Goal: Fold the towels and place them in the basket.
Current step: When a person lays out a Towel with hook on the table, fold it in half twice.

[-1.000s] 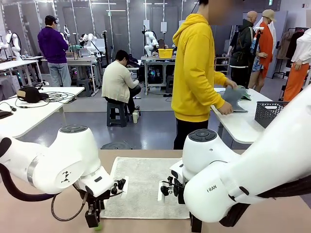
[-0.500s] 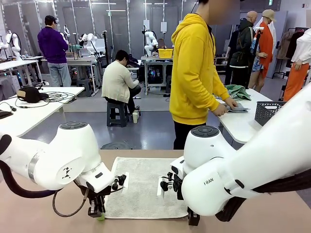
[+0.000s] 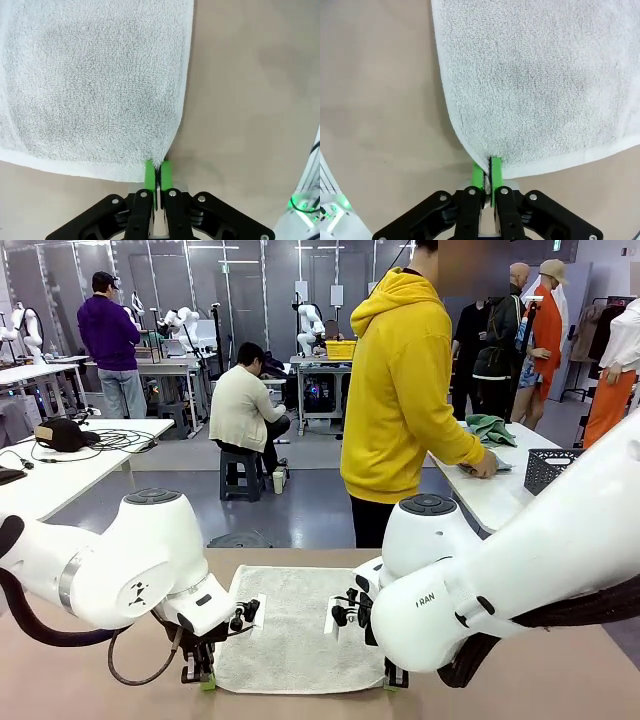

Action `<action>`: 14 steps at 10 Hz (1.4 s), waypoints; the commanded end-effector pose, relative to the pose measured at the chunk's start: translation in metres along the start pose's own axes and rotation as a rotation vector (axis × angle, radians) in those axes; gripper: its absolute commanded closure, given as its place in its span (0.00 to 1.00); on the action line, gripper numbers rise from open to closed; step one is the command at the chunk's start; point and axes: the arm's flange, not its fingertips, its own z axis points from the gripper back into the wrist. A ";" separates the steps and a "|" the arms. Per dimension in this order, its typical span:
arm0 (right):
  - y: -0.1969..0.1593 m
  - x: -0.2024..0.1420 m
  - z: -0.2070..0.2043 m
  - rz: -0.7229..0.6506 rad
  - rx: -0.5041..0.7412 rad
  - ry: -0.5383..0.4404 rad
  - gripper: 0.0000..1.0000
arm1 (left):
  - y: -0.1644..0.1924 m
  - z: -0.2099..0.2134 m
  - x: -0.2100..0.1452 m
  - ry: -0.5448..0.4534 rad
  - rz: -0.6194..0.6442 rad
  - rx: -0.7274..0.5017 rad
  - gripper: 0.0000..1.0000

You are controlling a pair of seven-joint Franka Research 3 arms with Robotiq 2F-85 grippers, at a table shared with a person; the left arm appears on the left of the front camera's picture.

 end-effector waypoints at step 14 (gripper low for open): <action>-0.021 0.002 0.039 0.010 -0.031 0.015 0.93 | 0.002 0.038 0.001 0.070 -0.010 -0.072 0.95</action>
